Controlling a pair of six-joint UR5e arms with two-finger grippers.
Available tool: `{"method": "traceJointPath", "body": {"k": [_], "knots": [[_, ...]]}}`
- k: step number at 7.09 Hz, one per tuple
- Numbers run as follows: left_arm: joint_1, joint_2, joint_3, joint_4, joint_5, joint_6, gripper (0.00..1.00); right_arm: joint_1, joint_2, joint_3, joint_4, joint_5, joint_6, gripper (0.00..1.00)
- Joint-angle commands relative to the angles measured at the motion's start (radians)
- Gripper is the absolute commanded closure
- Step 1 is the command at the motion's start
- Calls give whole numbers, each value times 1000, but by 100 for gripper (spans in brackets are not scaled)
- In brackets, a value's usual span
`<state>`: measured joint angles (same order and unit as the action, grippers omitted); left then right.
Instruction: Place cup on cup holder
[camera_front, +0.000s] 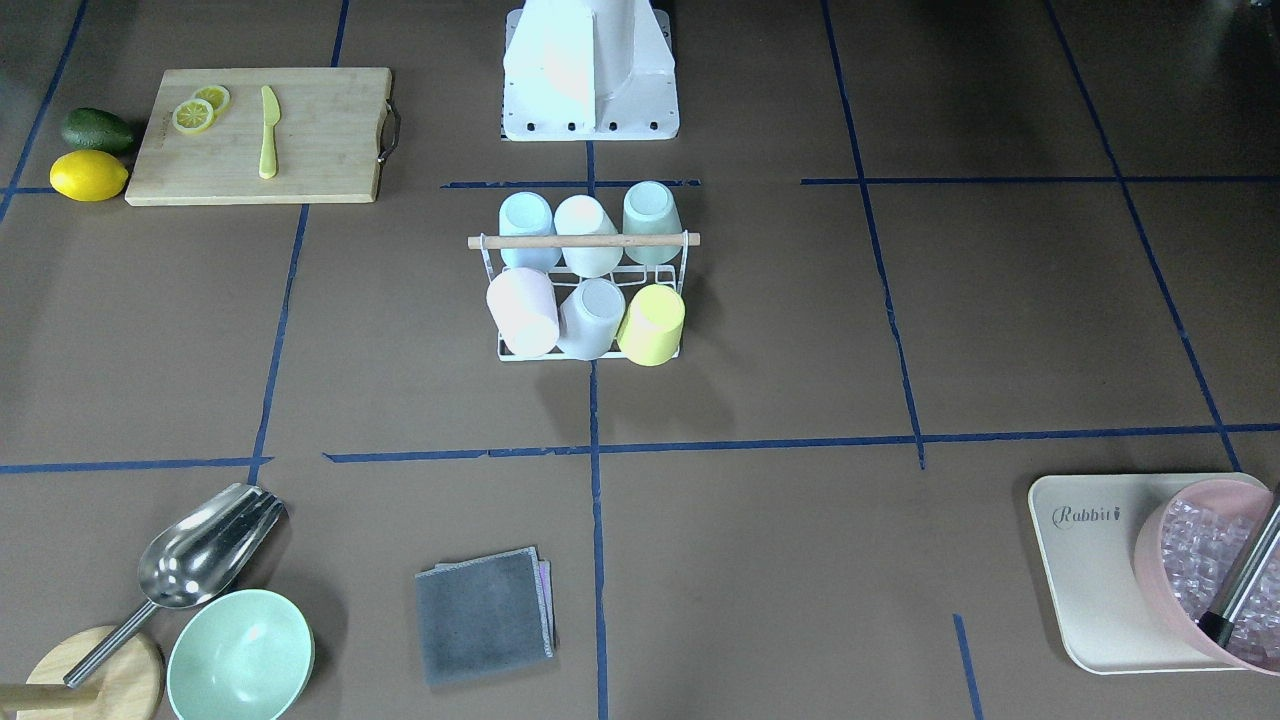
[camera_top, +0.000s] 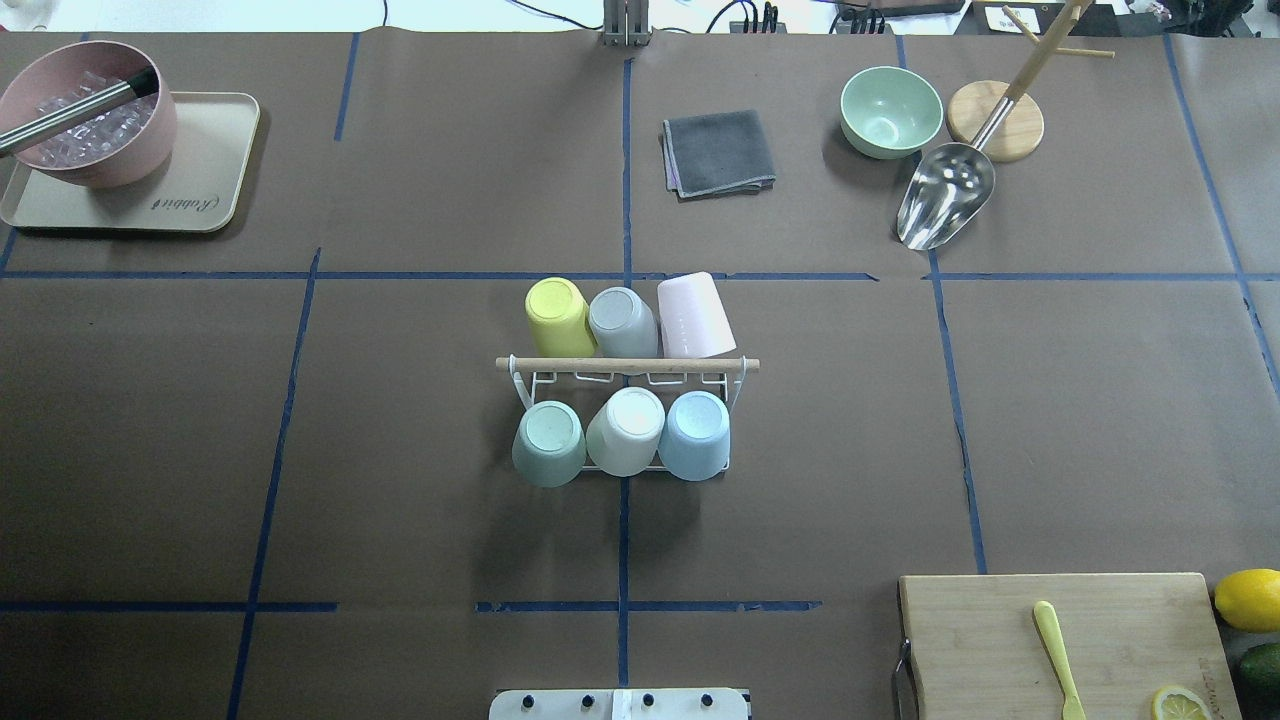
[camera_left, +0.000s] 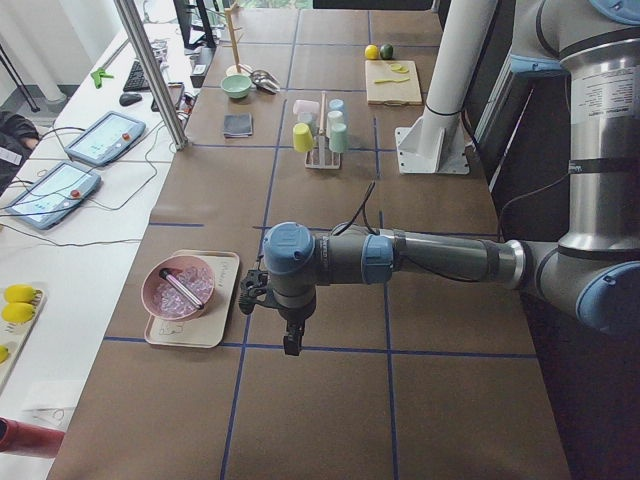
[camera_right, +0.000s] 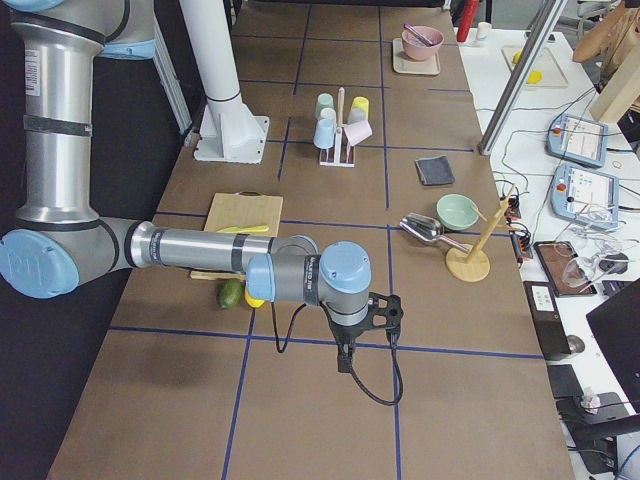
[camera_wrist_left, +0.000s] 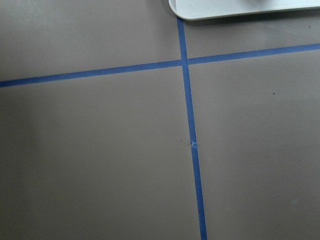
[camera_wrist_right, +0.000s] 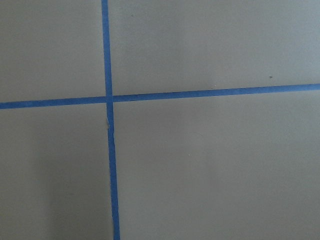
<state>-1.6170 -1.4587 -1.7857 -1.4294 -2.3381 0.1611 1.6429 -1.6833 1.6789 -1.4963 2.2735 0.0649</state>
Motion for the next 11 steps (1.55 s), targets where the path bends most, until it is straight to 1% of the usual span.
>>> {"method": "traceJointPath", "body": {"k": [1, 2, 3, 7, 8, 11], "knots": [[0, 0, -1, 6, 0, -2, 0, 0, -9, 21, -10, 8, 1, 0], [0, 3, -1, 6, 0, -2, 0, 0, -13, 25, -12, 36, 1, 0], [0, 1, 0, 7, 0, -2, 0, 0, -15, 25, -12, 40, 1, 0], [0, 1, 16, 3, 0, -2, 0, 2, -24, 25, -21, 40, 1, 0], [2, 0, 16, 3, 0, -3, 0, 2, -18, 36, -63, 38, 0, 0], [2, 0, 16, 1, 0, -5, 0, 0, -16, 39, -73, 31, -4, 0]]}}
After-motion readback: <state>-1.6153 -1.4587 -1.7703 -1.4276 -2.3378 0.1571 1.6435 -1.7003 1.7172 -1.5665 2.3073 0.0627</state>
